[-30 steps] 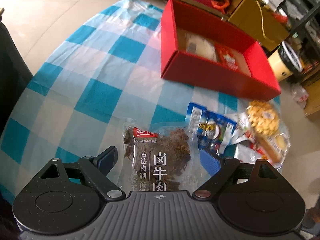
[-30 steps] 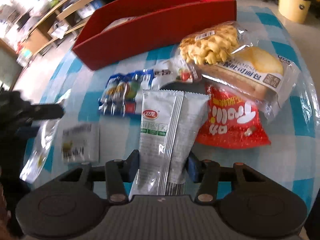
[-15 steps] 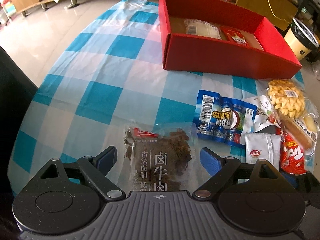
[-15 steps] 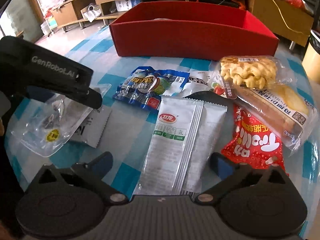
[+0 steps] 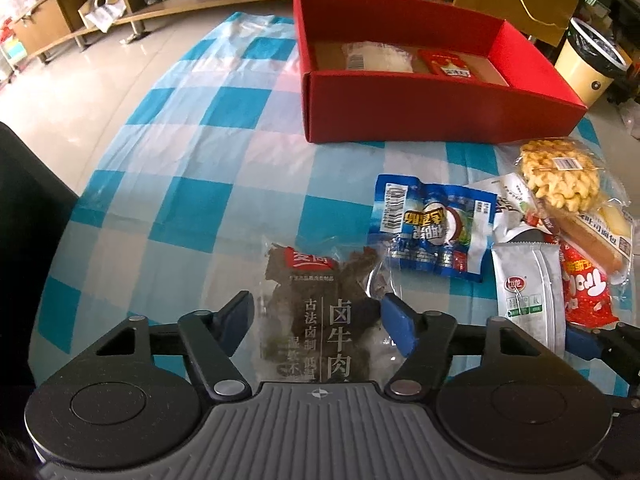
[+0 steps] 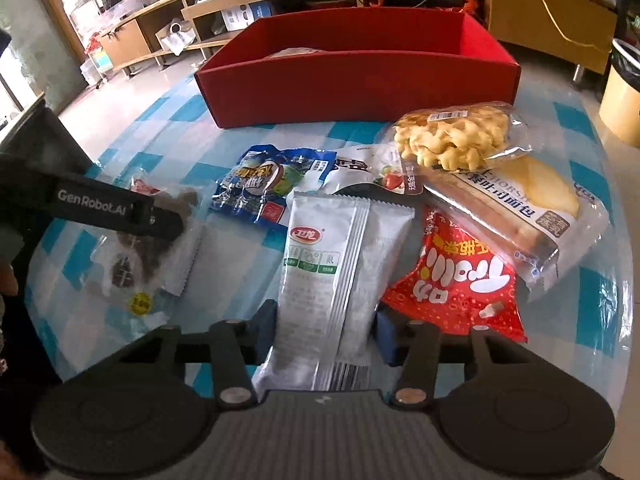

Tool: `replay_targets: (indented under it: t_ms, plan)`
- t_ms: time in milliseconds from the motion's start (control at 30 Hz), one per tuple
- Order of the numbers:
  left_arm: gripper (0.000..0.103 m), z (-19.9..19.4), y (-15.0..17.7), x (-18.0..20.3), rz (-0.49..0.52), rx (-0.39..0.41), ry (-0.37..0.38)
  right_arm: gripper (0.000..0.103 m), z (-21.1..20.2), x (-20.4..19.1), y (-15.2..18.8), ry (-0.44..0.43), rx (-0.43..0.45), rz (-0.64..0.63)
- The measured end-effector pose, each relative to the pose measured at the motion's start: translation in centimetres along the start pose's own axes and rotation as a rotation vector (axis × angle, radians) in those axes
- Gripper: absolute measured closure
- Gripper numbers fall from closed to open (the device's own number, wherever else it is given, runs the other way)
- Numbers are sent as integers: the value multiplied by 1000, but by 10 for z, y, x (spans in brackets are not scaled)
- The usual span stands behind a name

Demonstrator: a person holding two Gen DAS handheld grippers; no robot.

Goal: Organize snacks
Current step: 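Close left tool on the jerky packet while right tool grasps the white packet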

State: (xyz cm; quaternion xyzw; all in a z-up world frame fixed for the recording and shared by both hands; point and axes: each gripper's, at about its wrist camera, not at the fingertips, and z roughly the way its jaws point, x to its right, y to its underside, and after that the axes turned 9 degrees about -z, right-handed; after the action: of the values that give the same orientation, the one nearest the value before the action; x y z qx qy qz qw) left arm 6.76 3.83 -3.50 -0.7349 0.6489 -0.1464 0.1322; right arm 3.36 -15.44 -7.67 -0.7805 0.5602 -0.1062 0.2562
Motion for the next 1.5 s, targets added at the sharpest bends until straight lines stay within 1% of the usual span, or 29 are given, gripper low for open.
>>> replay_targets:
  t_ms: [100, 167, 200, 233, 267, 300, 367, 433, 500, 567, 600, 667, 733, 767, 800, 900, 933, 967, 1000, 1033, 1100, 1167, 1200, 1233, 1300, 1333, 1367, 1467, 1500]
  plan:
    - [36, -3, -2, 0, -4, 6, 16, 59, -3, 1, -3, -13, 12, 13]
    - [38, -5, -3, -2, -14, 6, 31, 60, -8, 4, -3, -16, 25, 24]
    - [37, -5, -4, -4, -21, 7, 34, 60, -9, 6, -4, -17, 30, 31]
    - [35, -5, -5, -5, -25, 9, 35, 60, -10, 8, -4, -19, 32, 38]
    - [26, -5, -5, -5, -23, 10, 32, 60, -10, 9, -4, -23, 32, 45]
    - [20, -4, -5, -5, -24, 14, 20, 60, -9, 9, -3, -30, 32, 53]
    - [15, 0, -5, -3, -14, 11, 5, 60, -8, 11, -3, -48, 33, 70]
    - [13, 6, -4, 0, -12, -13, 5, 60, -8, 12, -3, -57, 37, 80]
    - [8, 14, -3, 4, -12, -38, 1, 60, -9, 13, -4, -67, 44, 92]
    - [7, 24, -3, 8, -22, -63, -5, 60, -10, 15, -3, -81, 48, 107]
    - [4, 28, -4, 10, -26, -73, -14, 60, -11, 16, -2, -85, 49, 113]
    - [4, 36, -6, 14, -31, -72, -42, 60, -11, 18, -1, -90, 49, 117]
    - [5, 40, -7, 17, -25, -72, -66, 60, -12, 19, 1, -95, 44, 119]
    - [8, 38, -5, 19, -15, -64, -75, 60, -12, 20, 1, -98, 44, 122]
    - [15, 36, -4, 21, -5, -55, -80, 60, -13, 21, 2, -104, 46, 127]
    - [30, 28, -3, 21, 0, -36, -75, 60, -17, 24, 1, -120, 59, 142]
    - [31, 24, -3, 20, -7, -24, -69, 60, -17, 24, 1, -123, 62, 143]
    - [39, 22, -4, 19, -11, -18, -63, 60, -18, 24, 0, -127, 65, 143]
    - [49, 20, -5, 19, -13, -18, -56, 60, -18, 24, 0, -131, 68, 141]
    - [52, 19, -6, 18, -24, -22, -39, 60, -18, 23, 0, -133, 70, 141]
    - [62, 16, -8, 15, -47, -30, -5, 60, -18, 24, 0, -135, 72, 142]
    - [63, 15, -8, 16, -41, -35, 11, 60, -17, 25, 1, -137, 70, 146]
    - [59, 16, -7, 20, -21, -38, 5, 60, -17, 25, 1, -137, 68, 149]
    - [58, 16, -5, 22, -7, -35, -8, 60, -16, 25, 1, -137, 66, 150]
    - [41, 17, -3, 23, 16, -27, -39, 60, -15, 25, 1, -140, 64, 148]
    - [40, 18, -2, 24, 24, -31, -44, 60, -15, 24, 0, -140, 63, 146]
    - [41, 18, -1, 23, 23, -37, -45, 60, -15, 24, 0, -141, 63, 146]
    - [39, 19, 0, 22, 20, -44, -45, 60, -15, 25, -1, -150, 63, 150]
    - [40, 18, 0, 22, 18, -44, -46, 60, -15, 25, -1, -152, 63, 151]
